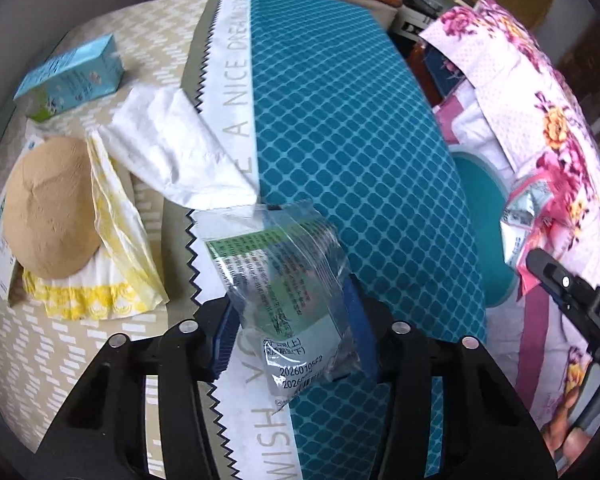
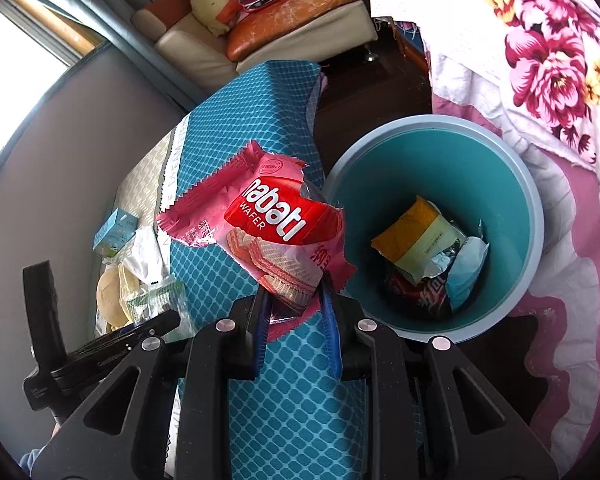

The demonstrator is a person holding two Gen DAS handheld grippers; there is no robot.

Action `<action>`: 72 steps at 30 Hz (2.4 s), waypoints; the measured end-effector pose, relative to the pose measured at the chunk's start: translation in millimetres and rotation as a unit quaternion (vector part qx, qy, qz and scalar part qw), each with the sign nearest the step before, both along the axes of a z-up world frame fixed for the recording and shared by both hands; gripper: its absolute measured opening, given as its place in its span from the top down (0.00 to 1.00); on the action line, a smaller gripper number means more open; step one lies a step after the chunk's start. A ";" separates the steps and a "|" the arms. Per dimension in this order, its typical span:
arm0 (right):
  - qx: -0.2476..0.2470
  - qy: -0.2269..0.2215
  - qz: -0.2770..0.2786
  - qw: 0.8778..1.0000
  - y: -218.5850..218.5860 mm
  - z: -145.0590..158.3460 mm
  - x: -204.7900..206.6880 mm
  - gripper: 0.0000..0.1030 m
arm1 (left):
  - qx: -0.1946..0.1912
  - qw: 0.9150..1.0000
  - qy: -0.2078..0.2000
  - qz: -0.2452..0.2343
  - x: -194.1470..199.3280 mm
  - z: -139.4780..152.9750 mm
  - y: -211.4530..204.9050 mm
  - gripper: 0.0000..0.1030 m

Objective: Collect trash
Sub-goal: 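Carry the plastic packet to the teal bin and release with left while right drops the wafer bag in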

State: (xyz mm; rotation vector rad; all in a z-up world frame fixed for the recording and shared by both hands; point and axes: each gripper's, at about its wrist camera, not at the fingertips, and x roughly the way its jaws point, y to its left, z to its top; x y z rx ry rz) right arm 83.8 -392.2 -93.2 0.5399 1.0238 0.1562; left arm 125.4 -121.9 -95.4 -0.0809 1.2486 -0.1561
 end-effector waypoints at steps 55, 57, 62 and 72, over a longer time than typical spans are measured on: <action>-0.042 -0.005 -0.137 0.990 -116.2 25.9 -6.1 0.78 | -0.025 0.973 -0.086 -0.213 50.4 32.2 -172.6 0.16; -0.042 -0.004 -0.135 0.990 -115.1 25.4 -5.3 0.78 | -0.025 0.973 -0.089 -0.210 49.8 33.3 -166.8 0.13; -0.042 -0.001 -0.128 0.991 -107.3 24.0 -0.8 0.78 | -0.039 0.977 -0.076 -0.197 50.0 32.6 -146.4 0.11; -0.051 0.014 -0.118 0.992 -89.5 22.0 7.8 0.75 | -0.057 0.982 -0.061 -0.172 46.9 30.8 -107.8 0.11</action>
